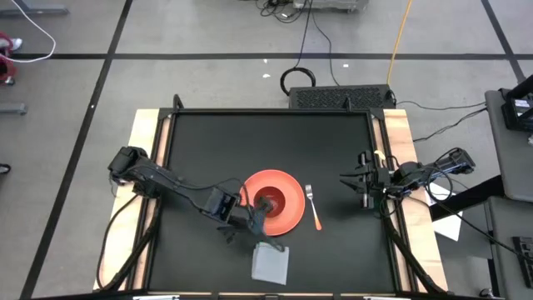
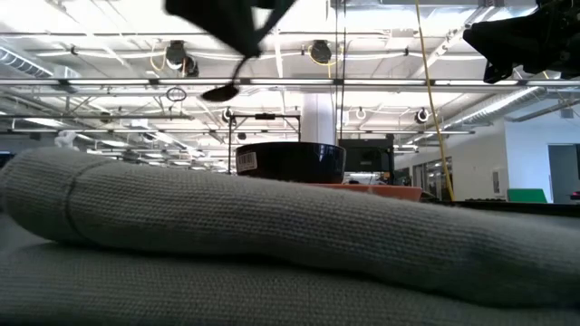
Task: Set table place
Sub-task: Put the blue spoon into the brown bowl, then return to Home Position
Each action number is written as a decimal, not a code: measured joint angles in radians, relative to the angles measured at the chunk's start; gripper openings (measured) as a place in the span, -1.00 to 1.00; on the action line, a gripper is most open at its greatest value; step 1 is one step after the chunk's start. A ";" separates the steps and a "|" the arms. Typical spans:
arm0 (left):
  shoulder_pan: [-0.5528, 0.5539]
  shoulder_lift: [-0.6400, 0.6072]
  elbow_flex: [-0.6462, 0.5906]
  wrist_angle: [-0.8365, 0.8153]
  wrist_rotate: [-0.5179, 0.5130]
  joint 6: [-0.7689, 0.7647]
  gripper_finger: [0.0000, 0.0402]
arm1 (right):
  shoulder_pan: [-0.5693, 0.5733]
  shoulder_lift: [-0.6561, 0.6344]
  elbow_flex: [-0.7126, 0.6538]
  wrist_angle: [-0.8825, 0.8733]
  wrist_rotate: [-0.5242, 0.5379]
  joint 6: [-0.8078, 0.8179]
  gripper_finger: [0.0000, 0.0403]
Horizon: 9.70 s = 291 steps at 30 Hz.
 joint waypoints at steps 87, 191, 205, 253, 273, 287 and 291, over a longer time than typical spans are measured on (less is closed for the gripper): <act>0.229 0.082 -0.400 0.938 0.011 -0.576 -0.95 | 0.000 0.000 0.000 0.000 0.000 0.000 -0.67; 0.196 -0.627 -0.493 0.603 -0.254 -0.463 -0.98 | 0.000 0.005 0.000 0.005 0.000 0.053 -0.67; 0.297 -1.106 -0.929 0.883 -0.260 -0.484 -1.00 | -0.035 0.004 0.000 0.062 0.006 0.040 -0.99; 0.323 -1.725 -1.298 0.656 -0.120 -0.371 -1.00 | -0.263 0.004 0.035 -0.060 -0.267 0.165 -1.00; 0.324 -1.781 -1.386 0.738 -0.012 -0.433 -1.00 | -0.263 0.004 0.035 -0.045 -0.266 0.185 -1.00; 0.324 -1.781 -1.420 0.726 -0.070 -0.464 -1.00 | -0.263 0.004 0.034 -0.045 -0.266 0.192 -1.00; 0.324 -1.781 -1.420 0.726 -0.067 -0.454 -1.00 | -0.263 0.004 0.034 -0.045 -0.266 0.192 -1.00</act>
